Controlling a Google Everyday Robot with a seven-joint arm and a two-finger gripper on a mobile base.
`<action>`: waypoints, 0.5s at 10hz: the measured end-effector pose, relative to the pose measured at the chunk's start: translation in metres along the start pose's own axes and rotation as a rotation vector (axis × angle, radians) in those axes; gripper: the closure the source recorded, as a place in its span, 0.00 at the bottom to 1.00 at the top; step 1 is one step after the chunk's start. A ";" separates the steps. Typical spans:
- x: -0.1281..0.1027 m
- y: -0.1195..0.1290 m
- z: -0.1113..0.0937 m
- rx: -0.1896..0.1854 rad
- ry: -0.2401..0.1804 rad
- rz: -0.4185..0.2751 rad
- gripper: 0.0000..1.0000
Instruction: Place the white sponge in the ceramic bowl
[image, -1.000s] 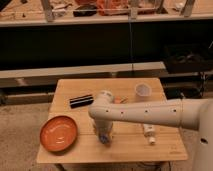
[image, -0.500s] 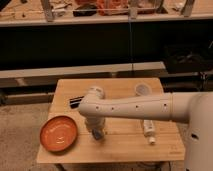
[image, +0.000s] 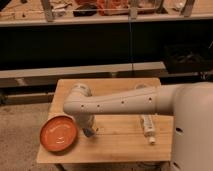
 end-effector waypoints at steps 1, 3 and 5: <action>0.003 -0.008 -0.003 0.000 0.009 -0.005 0.99; 0.007 -0.008 -0.006 -0.004 0.016 -0.018 0.99; 0.004 -0.022 -0.009 -0.003 0.023 -0.043 0.99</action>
